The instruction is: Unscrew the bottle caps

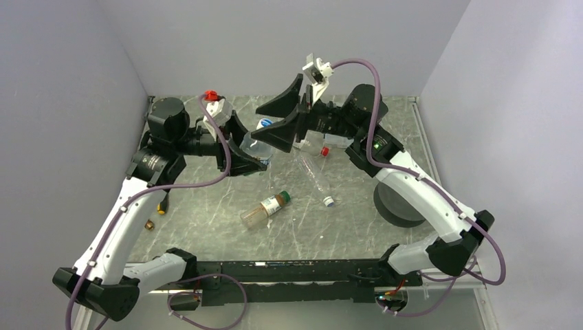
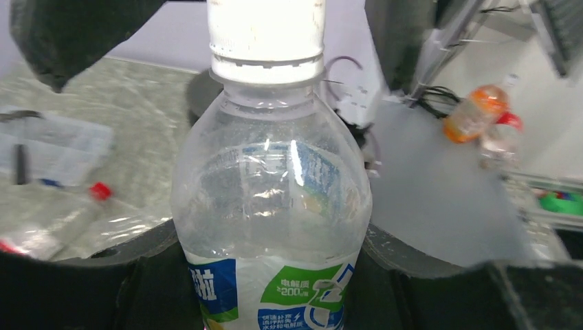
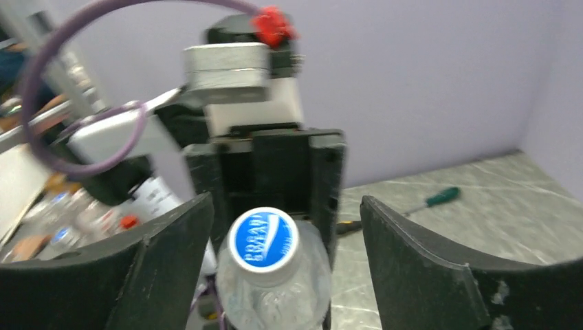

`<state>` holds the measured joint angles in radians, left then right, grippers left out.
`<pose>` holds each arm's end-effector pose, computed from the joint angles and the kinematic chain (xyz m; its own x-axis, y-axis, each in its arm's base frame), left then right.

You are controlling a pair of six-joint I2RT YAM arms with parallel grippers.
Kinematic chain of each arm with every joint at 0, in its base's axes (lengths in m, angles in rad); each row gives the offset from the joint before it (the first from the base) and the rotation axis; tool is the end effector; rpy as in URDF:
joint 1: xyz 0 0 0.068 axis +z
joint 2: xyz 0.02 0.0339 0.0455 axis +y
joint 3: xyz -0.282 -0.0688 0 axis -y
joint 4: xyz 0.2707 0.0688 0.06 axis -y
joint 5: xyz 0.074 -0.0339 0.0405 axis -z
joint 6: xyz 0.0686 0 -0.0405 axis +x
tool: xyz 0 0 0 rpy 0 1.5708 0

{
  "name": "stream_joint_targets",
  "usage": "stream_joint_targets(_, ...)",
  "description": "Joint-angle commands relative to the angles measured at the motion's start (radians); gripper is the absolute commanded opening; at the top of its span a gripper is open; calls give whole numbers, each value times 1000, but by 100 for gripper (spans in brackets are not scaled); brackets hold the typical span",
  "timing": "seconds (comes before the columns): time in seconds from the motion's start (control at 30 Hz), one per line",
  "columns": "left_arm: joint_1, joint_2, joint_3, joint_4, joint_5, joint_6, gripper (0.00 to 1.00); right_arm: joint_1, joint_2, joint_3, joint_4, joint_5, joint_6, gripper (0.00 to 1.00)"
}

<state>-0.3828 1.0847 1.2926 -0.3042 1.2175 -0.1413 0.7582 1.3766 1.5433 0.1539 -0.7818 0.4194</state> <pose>0.1968 -0.1486 0.4680 -0.2285 0.0395 -0.9727 0.9730 -0.0225 -0.2295 0.2129 0.2682 0.5329 -0.1874 0.2205 -0.9572 -0.9823 -0.0376 0.1837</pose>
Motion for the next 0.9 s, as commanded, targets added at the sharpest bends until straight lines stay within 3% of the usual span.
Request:
stream_joint_targets(0.0,2,-37,49,-91,-205,258,12,56,-61,38,-183,478,-93,86)
stream_joint_targets(0.1,2,-58,21,-96,-340,346,12,121,-51,90,-276,706,-104,88)
stream_joint_targets(0.23,2,-78,-17,-73,-468,411,11,162,-9,158,-369,867,-48,83)
stream_joint_targets(0.7,2,-73,-30,-62,-546,399,11,234,92,226,-338,979,-9,58)
stream_joint_targets(0.87,2,-67,-26,-60,-546,386,10,238,98,210,-294,995,1,41)
